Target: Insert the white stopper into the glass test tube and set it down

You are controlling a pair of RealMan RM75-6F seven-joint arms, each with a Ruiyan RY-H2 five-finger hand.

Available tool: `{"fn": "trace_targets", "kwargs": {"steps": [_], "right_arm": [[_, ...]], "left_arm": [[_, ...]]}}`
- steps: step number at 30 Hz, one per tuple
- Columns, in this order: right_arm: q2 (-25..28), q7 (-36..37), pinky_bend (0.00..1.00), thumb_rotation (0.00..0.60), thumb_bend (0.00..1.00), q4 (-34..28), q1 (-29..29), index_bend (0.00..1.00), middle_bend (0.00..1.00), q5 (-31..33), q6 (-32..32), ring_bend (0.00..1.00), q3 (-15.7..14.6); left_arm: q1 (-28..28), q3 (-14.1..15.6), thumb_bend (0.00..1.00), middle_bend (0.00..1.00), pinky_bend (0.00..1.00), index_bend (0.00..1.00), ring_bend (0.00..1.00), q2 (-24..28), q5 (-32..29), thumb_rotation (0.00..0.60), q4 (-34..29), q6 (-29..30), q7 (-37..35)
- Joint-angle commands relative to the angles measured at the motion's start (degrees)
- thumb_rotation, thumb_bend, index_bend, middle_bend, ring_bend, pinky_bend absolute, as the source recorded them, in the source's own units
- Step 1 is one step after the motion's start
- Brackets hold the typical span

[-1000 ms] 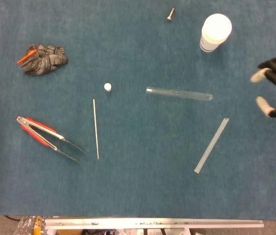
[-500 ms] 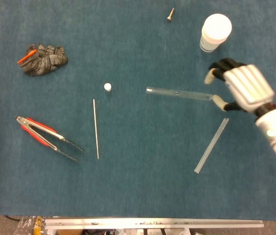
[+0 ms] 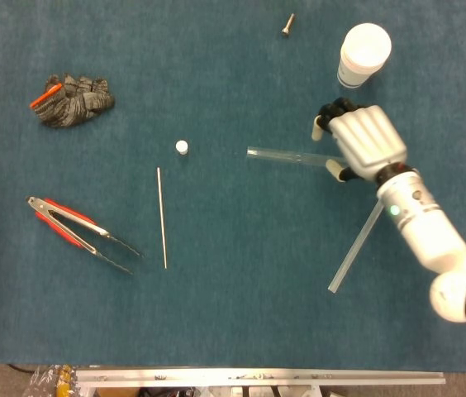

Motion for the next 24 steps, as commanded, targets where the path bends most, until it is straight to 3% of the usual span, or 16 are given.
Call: {"fn": "trace_targets", "kwargs": {"steps": [1, 15, 24], "right_arm": [[-2.71, -1.93, 0.35, 0.6, 0.25, 2.14, 1.64, 0.42, 0.28, 1.79, 1.02, 0.18, -0.83], [-10.93, -7.15, 0.35, 0.6, 0.25, 10.32, 5.47, 0.44, 0.28, 5.59, 2.62, 0.18, -2.29], [-13.2, -7.86, 0.35, 0.6, 0.25, 12.97, 6.46, 0.44, 0.28, 5.86, 3.2, 0.18, -1.92]], "left_arm": [[-0.06, 0.04, 0.32, 0.22, 0.05, 0.34, 0.03, -0.12, 0.19, 0.6, 0.29, -0.11, -0.35], [-0.2, 0.28, 0.32, 0.21, 0.05, 0.34, 0.03, -0.66, 1.38, 0.6, 1.68, -0.24, -2.23], [-0.23, 0.28, 0.32, 0.21, 0.05, 0.34, 0.03, -0.72, 1.57, 0.6, 2.5, -0.22, -3.05]]}}
